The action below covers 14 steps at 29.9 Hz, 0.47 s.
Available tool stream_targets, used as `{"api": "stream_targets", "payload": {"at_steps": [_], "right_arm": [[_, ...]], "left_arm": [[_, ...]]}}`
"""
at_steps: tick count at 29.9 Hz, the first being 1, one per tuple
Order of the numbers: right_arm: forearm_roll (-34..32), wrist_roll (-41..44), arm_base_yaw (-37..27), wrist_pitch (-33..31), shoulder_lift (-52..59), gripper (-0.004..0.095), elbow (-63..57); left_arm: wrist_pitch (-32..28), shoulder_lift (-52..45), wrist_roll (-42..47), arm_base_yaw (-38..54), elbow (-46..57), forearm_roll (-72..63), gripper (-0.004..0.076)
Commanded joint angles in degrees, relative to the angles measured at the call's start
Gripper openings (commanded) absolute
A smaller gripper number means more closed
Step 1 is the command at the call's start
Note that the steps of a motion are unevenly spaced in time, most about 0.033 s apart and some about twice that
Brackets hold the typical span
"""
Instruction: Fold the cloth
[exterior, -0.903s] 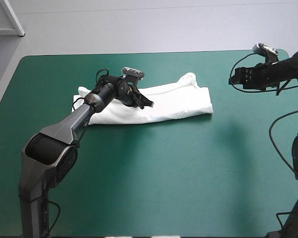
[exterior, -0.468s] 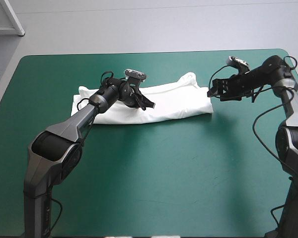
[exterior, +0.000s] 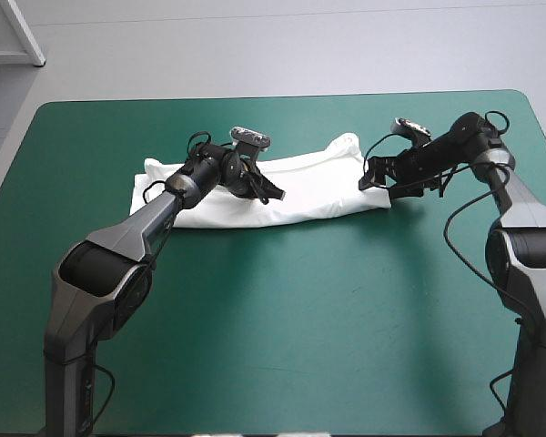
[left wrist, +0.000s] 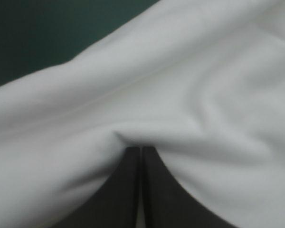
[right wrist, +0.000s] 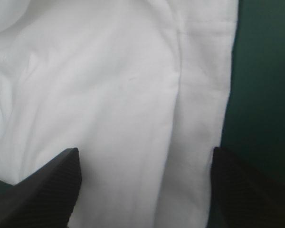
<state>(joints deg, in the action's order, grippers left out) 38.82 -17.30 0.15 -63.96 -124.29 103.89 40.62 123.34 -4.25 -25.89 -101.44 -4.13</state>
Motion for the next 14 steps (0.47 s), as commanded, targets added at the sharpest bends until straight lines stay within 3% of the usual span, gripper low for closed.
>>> {"api": "stream_targets", "payload": {"at_steps": [1, 4, 6, 8, 12, 14], "right_arm": [[0.8, 0.6, 2.2, 0.7, 2.4, 0.0725, 1.6], [-0.7, 1.5, 4.3, 1.1, 1.9, 0.0712, 1.6], [-2.3, 2.6, 5.5, 1.8, 1.9, 0.0651, 1.6], [-3.3, 3.0, 6.5, 2.8, 1.9, 0.053, 1.6], [-3.1, 3.0, 7.1, 3.5, 1.9, 0.013, 1.6], [-2.7, 2.4, 7.0, 3.5, 2.1, -0.0018, 1.6]], "left_arm": [[1.6, -2.3, 0.2, -0.7, -0.9, -1.2, 0.0019], [2.1, -2.3, 0.2, -0.7, -0.9, -0.8, 0.0019], [2.5, -2.3, 0.2, -0.7, -0.9, -0.8, 0.0019], [2.8, -2.3, 0.2, -0.7, -0.9, -0.6, 0.0019], [3.1, -2.3, 0.1, -0.7, -0.9, 0.6, 0.0019], [3.5, -2.3, 0.1, -0.7, -0.9, 2.0, 0.0019]]}}
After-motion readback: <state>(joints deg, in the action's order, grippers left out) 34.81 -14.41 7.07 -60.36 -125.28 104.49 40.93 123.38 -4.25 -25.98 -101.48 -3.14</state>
